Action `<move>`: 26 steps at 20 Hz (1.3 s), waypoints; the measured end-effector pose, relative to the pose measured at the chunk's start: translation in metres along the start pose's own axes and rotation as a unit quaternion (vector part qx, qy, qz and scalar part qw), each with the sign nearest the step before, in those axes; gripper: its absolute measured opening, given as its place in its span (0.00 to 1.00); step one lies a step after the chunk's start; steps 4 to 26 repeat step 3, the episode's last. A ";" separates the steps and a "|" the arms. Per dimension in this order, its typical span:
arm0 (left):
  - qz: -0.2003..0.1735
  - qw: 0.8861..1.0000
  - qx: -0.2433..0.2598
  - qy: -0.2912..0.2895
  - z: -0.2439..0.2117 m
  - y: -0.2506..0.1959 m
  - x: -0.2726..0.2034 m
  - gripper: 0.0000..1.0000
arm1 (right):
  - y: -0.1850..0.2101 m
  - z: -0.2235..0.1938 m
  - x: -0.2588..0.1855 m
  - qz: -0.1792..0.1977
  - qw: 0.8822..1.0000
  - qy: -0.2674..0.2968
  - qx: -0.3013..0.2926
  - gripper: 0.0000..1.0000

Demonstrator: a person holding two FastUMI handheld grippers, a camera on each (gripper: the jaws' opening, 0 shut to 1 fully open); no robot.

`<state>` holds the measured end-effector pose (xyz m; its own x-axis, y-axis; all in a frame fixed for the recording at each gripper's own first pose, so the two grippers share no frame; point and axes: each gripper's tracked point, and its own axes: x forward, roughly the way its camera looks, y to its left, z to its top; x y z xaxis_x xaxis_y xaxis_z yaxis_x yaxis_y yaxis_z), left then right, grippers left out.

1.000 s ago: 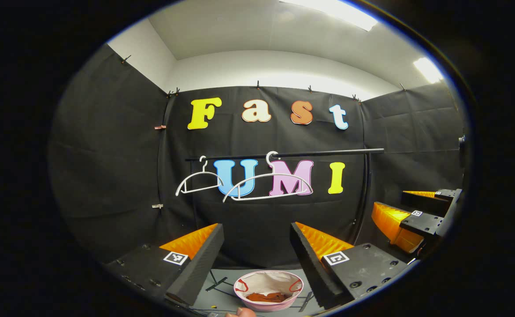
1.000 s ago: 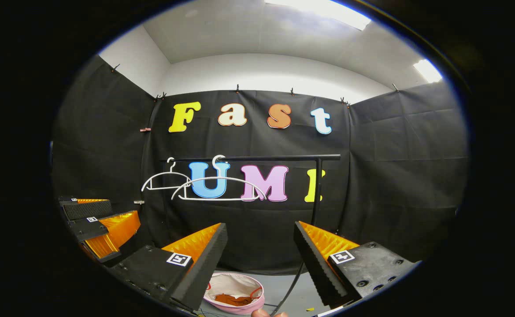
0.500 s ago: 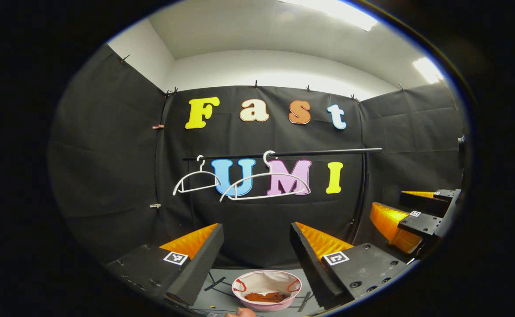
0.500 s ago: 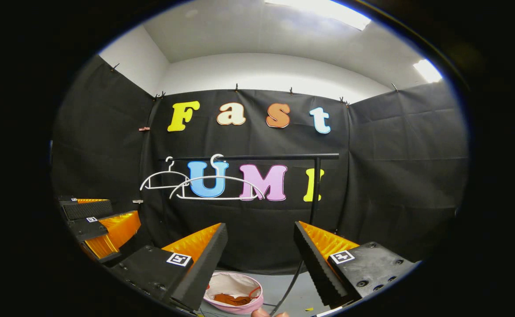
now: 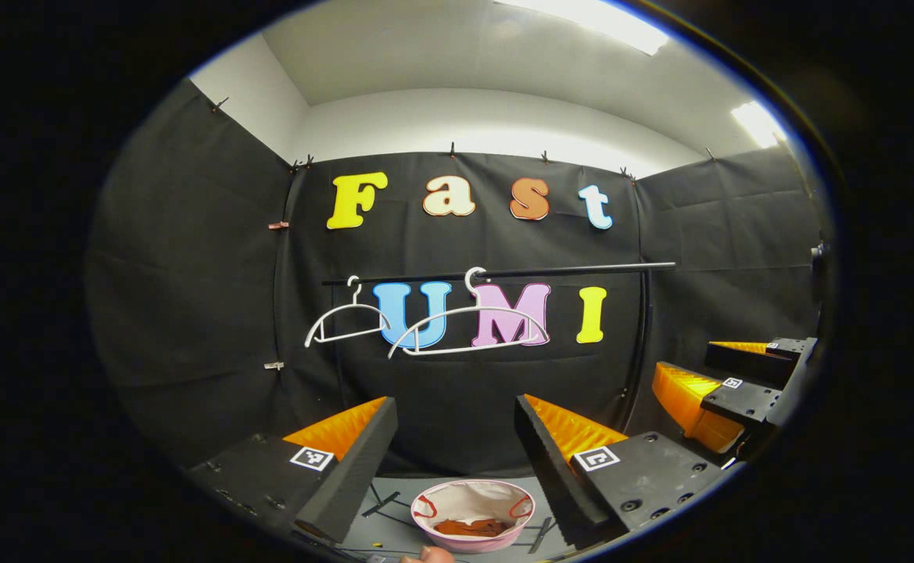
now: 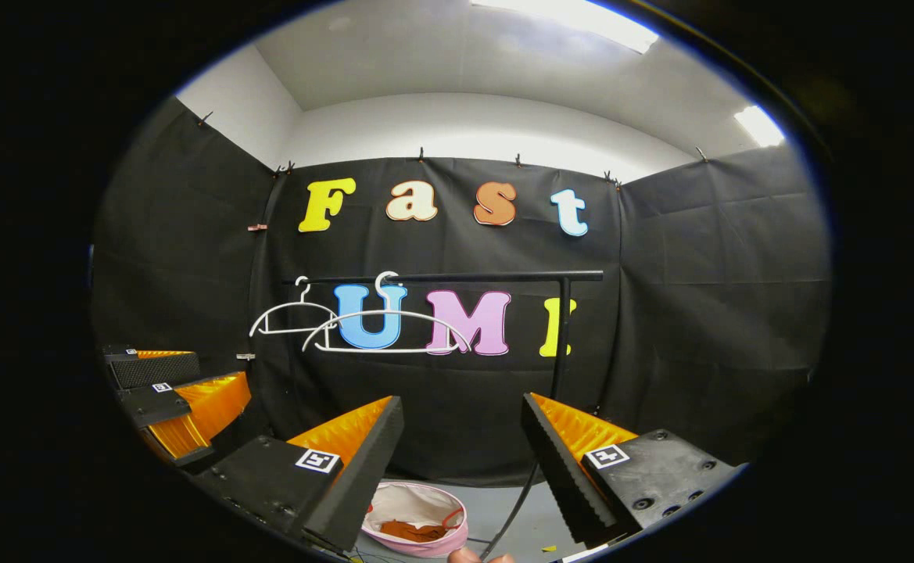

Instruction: Grasp the clothes on the hanger with both hands and then place them into the laundry hamper below.

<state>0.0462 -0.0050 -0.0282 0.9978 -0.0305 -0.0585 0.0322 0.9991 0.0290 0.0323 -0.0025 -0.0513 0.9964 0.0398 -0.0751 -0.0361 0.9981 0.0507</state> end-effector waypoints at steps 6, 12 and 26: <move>0.002 1.000 -0.002 0.001 -0.001 0.000 0.000 0.96 | 0.000 0.001 -0.001 0.000 1.000 -0.002 -0.001 0.98; 0.002 1.000 -0.002 0.001 -0.001 0.000 0.000 0.96 | 0.000 0.001 -0.001 0.000 1.000 -0.002 -0.001 0.98; 0.002 1.000 -0.002 0.001 -0.001 0.000 0.000 0.96 | 0.000 0.001 -0.001 0.000 1.000 -0.002 -0.001 0.98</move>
